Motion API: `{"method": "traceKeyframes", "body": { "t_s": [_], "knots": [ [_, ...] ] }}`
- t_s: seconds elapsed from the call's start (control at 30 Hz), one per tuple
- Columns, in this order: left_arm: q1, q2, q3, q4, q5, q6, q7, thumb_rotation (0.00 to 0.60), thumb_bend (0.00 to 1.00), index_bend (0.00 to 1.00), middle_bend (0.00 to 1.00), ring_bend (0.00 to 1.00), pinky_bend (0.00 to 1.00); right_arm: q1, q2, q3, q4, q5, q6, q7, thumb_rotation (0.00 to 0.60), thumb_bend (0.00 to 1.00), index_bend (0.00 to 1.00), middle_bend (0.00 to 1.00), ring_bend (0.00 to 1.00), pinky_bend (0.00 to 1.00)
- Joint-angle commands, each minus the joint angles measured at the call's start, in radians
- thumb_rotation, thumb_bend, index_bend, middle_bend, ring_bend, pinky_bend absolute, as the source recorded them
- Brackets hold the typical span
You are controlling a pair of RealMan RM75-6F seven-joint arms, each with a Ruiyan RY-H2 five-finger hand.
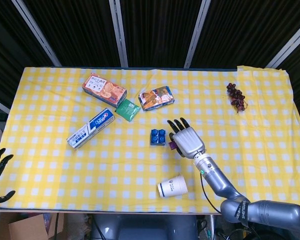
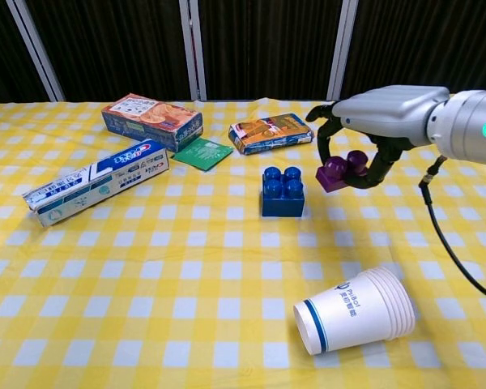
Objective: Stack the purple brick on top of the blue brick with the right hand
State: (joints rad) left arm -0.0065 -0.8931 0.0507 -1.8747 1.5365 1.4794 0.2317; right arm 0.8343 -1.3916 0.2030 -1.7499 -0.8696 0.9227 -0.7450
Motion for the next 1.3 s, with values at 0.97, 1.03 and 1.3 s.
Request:
{"method": "traceKeyframes", "body": {
  "t_s": [0.97, 1.03, 1.3],
  "knots": [
    [-0.024, -0.009, -0.026, 0.034, -0.08, -0.045, -0.016, 0.6, 0.0, 0.12, 0.0, 0.0, 0.04, 0.24, -0.139, 0.014, 0.165, 0.318, -0.042, -0.046, 0.6, 0.44, 0.54, 0.0, 0.0, 0.0],
    [-0.024, -0.009, -0.026, 0.035, -0.081, -0.044, -0.018, 0.6, 0.0, 0.12, 0.0, 0.0, 0.04, 0.244, -0.139, 0.013, 0.165, 0.323, -0.042, -0.036, 0.6, 0.44, 0.54, 0.0, 0.0, 0.0],
    [-0.023, -0.008, -0.027, 0.036, -0.082, -0.041, -0.021, 0.6, 0.0, 0.12, 0.0, 0.0, 0.04, 0.266, -0.144, 0.011, 0.162, 0.336, -0.03, -0.021, 0.6, 0.44, 0.55, 0.0, 0.0, 0.0]
  ]
}}
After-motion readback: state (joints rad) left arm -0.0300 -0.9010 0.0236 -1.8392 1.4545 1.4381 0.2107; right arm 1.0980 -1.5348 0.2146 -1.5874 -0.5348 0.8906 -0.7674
